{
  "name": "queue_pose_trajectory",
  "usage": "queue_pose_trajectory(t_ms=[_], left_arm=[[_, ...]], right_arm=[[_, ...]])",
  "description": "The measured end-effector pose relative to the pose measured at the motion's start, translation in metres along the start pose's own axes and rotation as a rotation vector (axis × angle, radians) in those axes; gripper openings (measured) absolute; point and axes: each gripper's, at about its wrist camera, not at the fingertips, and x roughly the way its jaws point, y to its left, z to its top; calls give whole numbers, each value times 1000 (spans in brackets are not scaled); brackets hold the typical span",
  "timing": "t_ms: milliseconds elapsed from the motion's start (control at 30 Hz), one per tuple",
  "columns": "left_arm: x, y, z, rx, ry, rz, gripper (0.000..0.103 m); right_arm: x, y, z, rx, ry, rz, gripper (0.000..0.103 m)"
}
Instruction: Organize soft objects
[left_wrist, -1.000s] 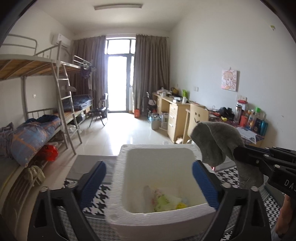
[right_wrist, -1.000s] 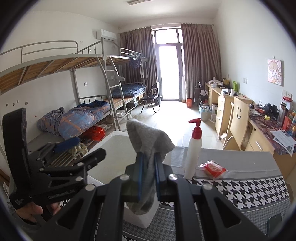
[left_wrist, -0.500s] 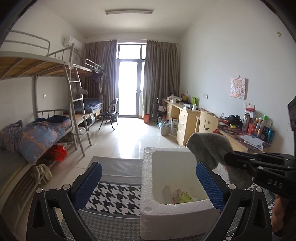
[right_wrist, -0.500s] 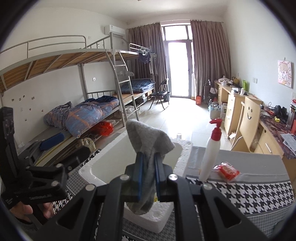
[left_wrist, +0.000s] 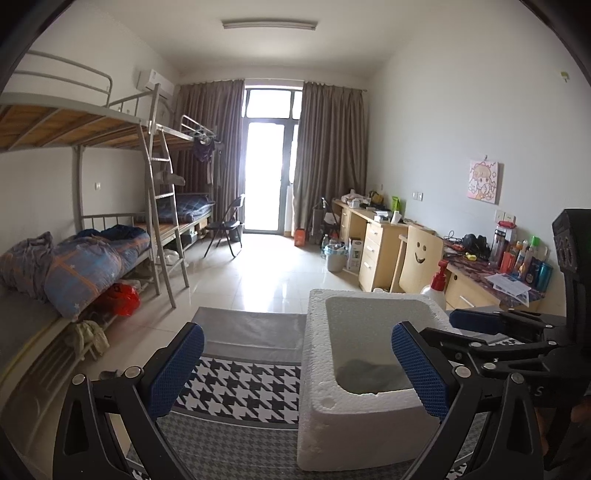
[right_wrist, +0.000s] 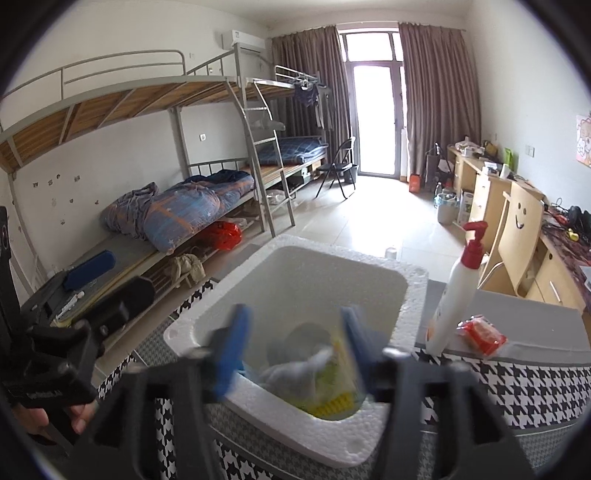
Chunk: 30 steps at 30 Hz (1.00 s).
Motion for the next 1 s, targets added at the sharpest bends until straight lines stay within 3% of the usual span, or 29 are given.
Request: queue_pose_trajectory(t_ms=[233, 300, 367, 533, 1000], left_arm=[[-7, -3, 0, 7, -2, -12, 102], [-13, -7, -1, 11, -4, -16, 102], [-20, -11, -2, 14, -10, -20, 102], [-40, -22, -1, 42, -30, -18, 102], [-81, -37, -9, 51, -63, -11, 102]], right_arm=[[-14, 1, -3, 8, -21, -5, 69], [-21, 2, -5, 4, -32, -9, 74], [-33, 5, -9, 1, -59, -27, 87], [-59, 8, -17, 13, -116, -77, 101], [-103, 7, -34, 49, -180, -97, 101]])
